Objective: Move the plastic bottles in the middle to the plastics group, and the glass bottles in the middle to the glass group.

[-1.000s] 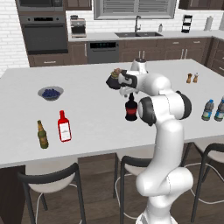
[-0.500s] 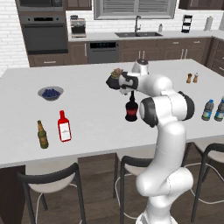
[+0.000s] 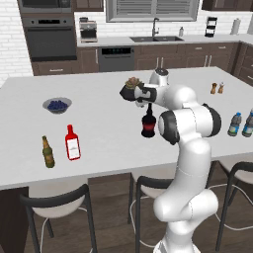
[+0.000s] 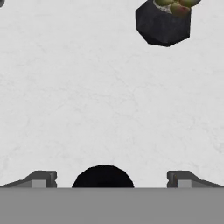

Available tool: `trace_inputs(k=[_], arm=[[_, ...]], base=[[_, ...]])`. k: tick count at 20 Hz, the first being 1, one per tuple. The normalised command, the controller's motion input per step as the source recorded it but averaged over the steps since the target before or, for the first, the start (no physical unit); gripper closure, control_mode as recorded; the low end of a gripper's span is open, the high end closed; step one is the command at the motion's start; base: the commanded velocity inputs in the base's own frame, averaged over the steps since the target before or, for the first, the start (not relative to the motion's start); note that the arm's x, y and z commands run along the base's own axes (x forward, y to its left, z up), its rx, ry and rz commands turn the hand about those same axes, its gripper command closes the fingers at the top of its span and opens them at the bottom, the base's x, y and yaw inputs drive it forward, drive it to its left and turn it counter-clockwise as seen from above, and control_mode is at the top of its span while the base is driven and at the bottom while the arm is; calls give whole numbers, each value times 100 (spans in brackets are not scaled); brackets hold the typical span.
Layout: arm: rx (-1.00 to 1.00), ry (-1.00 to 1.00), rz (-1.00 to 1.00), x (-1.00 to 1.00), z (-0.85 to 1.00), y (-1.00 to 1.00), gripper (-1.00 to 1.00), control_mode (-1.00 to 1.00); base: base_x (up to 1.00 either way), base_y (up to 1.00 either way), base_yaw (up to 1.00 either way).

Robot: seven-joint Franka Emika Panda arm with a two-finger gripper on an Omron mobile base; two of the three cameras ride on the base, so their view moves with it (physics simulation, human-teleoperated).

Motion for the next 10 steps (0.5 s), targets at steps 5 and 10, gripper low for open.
trace_inputs(k=[5,10], arm=[[0,0,0,0,0,0,-100,-100],[0,3,-3,0,-3,0,100,-100]], base=[[0,0,0],[0,0,0]])
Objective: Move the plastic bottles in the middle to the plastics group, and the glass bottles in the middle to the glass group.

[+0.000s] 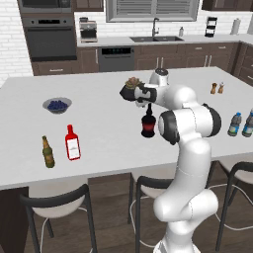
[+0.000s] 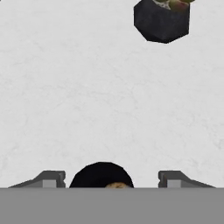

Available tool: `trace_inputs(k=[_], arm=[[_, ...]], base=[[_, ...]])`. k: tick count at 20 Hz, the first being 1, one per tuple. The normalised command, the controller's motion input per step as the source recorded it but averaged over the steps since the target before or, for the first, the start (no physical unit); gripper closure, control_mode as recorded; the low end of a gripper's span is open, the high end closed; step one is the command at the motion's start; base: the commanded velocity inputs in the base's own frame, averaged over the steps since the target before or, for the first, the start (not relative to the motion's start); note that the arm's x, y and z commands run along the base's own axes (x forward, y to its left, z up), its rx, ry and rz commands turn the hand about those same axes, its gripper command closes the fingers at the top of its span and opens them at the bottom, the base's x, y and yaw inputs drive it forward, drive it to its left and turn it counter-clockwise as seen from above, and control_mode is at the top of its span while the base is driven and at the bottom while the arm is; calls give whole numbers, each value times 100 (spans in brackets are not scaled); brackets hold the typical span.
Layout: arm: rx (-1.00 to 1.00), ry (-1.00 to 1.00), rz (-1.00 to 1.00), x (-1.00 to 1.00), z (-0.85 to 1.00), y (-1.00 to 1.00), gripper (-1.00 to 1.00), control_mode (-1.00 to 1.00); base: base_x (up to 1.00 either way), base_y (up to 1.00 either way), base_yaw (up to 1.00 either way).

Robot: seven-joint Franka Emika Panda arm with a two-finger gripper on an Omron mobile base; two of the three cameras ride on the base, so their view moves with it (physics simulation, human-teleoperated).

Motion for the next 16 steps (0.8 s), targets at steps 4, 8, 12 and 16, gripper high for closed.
trace_inputs(k=[4,8,12,16], arm=[[0,2,-4,-3,-7,0,100,-100],[0,0,-3,-1,-4,0,100,-100],[0,0,-2,0,0,0,100,-100],[2,0,-1,-9,1,0,100,-100]], base=[[0,0,0],[0,0,0],[0,0,0],[0,0,0]])
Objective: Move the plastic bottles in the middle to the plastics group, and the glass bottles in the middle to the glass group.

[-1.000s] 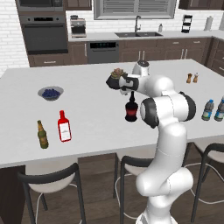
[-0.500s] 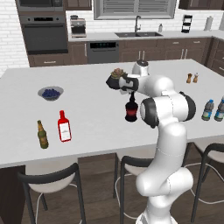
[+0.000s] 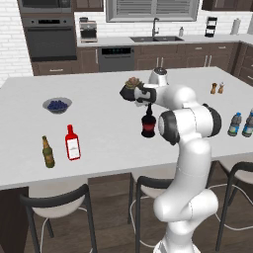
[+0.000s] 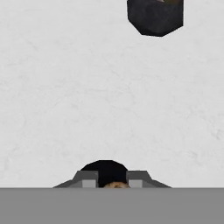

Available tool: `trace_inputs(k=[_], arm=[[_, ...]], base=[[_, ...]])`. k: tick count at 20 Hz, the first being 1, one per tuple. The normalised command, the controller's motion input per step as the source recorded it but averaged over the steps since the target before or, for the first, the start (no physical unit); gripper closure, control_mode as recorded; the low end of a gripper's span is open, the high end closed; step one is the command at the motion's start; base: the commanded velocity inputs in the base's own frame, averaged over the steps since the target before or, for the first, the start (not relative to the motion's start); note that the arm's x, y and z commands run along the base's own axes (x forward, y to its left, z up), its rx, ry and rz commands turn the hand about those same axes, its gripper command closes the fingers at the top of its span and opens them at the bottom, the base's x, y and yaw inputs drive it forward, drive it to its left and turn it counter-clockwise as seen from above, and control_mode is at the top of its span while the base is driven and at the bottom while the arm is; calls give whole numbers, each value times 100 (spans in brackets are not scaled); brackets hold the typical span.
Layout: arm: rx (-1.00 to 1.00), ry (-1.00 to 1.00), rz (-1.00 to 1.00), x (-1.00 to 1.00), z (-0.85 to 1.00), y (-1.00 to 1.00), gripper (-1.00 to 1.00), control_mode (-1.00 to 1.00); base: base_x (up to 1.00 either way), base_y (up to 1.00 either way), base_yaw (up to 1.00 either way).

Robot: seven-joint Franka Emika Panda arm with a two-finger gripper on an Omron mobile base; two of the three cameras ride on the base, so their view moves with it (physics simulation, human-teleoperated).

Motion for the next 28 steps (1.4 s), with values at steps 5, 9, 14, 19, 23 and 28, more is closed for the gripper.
trace_inputs(k=[5,9,14,19,23,28], arm=[[16,0,0,-46,29,1,100,-100],[21,0,0,-75,32,17,100,-100],[10,0,0,-76,15,46,100,-100],[3,0,0,-58,12,73,100,-100],[0,0,0,-37,11,85,100,-100],[0,0,0,-14,3,85,100,-100]], base=[[0,0,0],[0,0,0],[0,0,0],[0,0,0],[0,0,0],[0,0,0]])
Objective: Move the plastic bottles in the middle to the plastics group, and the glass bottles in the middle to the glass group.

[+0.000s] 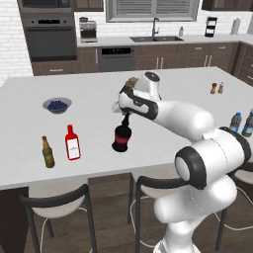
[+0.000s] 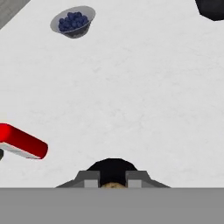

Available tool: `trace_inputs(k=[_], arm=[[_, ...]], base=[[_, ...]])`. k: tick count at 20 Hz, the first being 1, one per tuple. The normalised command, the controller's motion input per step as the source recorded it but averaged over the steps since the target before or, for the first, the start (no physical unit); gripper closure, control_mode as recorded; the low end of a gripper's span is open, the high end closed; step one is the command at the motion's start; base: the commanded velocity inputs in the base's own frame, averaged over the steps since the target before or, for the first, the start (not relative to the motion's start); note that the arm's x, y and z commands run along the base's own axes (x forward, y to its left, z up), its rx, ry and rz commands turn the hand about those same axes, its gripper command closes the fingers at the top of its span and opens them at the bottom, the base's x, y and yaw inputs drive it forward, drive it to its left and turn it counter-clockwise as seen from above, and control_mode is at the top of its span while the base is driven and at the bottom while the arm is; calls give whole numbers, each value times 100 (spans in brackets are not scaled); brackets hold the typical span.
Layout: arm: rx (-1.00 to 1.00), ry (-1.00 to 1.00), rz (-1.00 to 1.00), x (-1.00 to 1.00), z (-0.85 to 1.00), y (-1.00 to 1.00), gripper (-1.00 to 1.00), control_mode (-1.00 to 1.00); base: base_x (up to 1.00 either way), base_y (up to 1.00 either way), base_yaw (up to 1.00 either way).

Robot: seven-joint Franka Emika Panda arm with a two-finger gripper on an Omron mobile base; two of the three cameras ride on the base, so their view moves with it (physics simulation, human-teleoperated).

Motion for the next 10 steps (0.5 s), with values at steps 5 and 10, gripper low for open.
trace_inputs(k=[5,10], arm=[[0,0,0,-2,-1,89,100,-100],[-2,0,0,3,-22,59,100,-100]], base=[[0,0,0],[0,0,0]])
